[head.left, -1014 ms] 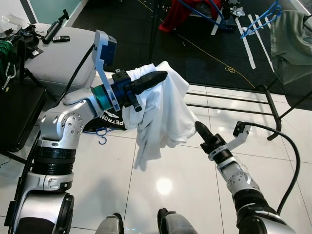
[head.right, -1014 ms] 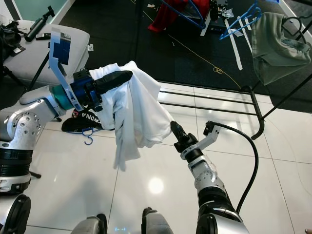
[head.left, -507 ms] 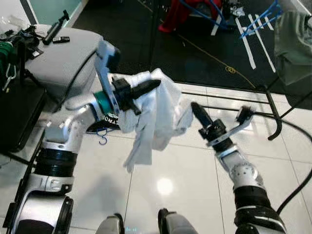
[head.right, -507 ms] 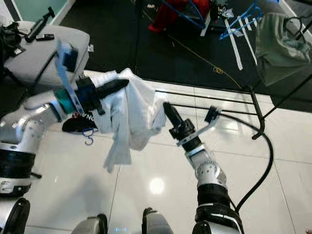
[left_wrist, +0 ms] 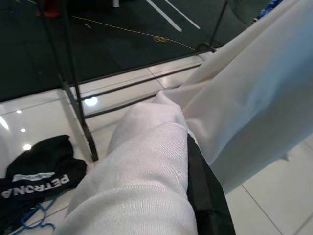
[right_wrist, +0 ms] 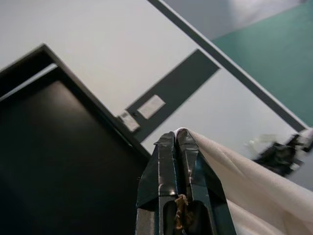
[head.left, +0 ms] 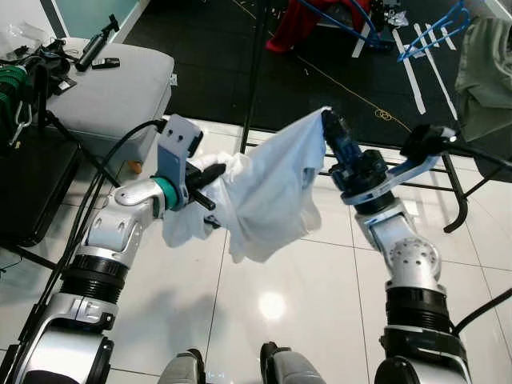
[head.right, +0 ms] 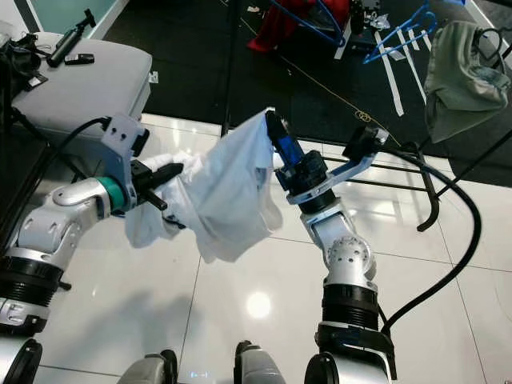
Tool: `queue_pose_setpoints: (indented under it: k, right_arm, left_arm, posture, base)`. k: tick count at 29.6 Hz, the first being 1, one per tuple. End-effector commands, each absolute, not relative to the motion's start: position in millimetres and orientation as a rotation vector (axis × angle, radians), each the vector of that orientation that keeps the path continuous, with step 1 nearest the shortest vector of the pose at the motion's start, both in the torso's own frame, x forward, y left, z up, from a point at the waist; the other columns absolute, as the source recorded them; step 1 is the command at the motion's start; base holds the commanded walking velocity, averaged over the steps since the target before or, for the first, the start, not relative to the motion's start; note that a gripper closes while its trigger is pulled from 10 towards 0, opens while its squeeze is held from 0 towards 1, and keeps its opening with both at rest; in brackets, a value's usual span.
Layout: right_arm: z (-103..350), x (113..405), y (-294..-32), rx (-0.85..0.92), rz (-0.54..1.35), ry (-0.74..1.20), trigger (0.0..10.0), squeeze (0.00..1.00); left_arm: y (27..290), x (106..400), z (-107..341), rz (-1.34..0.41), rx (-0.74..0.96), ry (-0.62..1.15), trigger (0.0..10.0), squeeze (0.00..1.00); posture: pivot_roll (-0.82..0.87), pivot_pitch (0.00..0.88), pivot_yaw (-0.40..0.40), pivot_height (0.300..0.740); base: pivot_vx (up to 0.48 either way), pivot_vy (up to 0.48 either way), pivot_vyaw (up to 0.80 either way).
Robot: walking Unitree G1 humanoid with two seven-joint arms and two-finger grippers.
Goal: Hang hanger
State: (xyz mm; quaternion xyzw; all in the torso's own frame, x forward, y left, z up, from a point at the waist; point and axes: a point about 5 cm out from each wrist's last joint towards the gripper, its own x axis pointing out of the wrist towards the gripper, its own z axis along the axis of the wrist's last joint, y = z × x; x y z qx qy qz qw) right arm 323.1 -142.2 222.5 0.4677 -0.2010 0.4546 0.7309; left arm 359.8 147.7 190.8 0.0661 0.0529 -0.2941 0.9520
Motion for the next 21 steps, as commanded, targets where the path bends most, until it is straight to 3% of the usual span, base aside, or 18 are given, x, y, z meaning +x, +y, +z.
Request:
queue_pose_setpoints:
  k: [1,12,21]
  right_arm:
    - [223,320,-145,1.048,1.003,-0.459,0.0,0.0]
    - [228,299,-147,1.159,1.191,-0.422,0.0,0.0]
    - [224,303,-149,1.137,1.118,-0.402,0.0,0.0]
  left_arm:
    - [150,358,182,-0.589,0.146,0.131,10.0,0.0]
    - [152,359,174,-0.536,0.161,0.117,10.0,0.0]
    - [155,360,176,-0.521,0.137,0.098,10.0,0.0]
  posture:
    - [-0.02,0.119,-0.017,0.74]
    - [-0.02,0.116,-0.024,0.74]
    - [-0.02,0.106,-0.026,0.74]
  base:
    - [0.0,0.0,0.0]
    - [0.0,0.0,0.0]
    - [0.0,0.0,0.0]
